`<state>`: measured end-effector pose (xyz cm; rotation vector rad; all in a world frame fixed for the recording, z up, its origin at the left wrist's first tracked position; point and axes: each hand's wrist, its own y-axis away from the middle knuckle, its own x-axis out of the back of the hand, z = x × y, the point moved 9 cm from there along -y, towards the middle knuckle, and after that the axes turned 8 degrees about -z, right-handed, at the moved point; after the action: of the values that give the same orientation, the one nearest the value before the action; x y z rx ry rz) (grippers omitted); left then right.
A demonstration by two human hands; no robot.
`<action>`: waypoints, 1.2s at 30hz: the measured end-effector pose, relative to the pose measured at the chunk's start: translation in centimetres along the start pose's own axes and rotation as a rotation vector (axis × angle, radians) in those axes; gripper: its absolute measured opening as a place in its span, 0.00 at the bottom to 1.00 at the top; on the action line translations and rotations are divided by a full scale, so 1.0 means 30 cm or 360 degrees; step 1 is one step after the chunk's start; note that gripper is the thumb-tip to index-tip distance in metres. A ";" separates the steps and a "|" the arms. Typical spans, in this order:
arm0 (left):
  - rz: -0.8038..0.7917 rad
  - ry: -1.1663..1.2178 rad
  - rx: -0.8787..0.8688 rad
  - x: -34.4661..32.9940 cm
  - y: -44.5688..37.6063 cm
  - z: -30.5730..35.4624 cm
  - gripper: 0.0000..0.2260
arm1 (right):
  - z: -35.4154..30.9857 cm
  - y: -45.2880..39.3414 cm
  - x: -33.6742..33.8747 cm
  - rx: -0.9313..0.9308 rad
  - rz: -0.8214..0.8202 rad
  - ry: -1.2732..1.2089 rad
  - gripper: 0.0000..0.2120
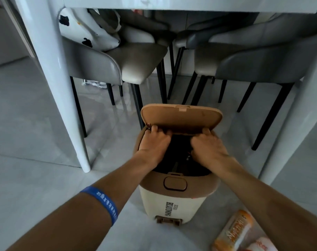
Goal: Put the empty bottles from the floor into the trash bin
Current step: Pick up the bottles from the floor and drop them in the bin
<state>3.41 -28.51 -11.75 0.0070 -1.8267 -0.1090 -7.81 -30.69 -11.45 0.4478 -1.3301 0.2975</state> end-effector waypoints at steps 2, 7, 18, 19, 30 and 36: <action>0.0074 -0.0069 -0.0010 0.045 0.035 0.030 0.22 | 0.022 0.053 0.030 0.0057 0.0201 -0.0084 0.16; 0.0464 0.0279 -0.0444 0.279 0.165 0.265 0.11 | 0.202 0.264 0.073 0.0054 0.0764 -0.0746 0.07; -0.0804 0.0816 -0.0326 -0.261 0.178 0.965 0.20 | 0.557 0.701 -0.742 -0.1051 -0.0213 -0.1078 0.12; -0.0880 0.0924 -0.0215 -0.333 0.175 0.997 0.21 | 0.579 0.741 -0.820 -0.1179 -0.0281 -0.1115 0.12; -0.1318 0.1845 0.0405 -0.680 0.216 1.046 0.34 | 0.515 0.763 -1.192 -0.1554 -0.0420 -0.2722 0.23; -0.0952 0.2086 0.0138 -0.471 0.156 0.982 0.30 | 0.591 0.681 -0.945 -0.1029 -0.0153 -0.3058 0.25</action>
<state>-21.15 -20.87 -32.41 0.5580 -0.4709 -0.3480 -38.65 -19.89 -33.08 0.1236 -3.0655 -0.9246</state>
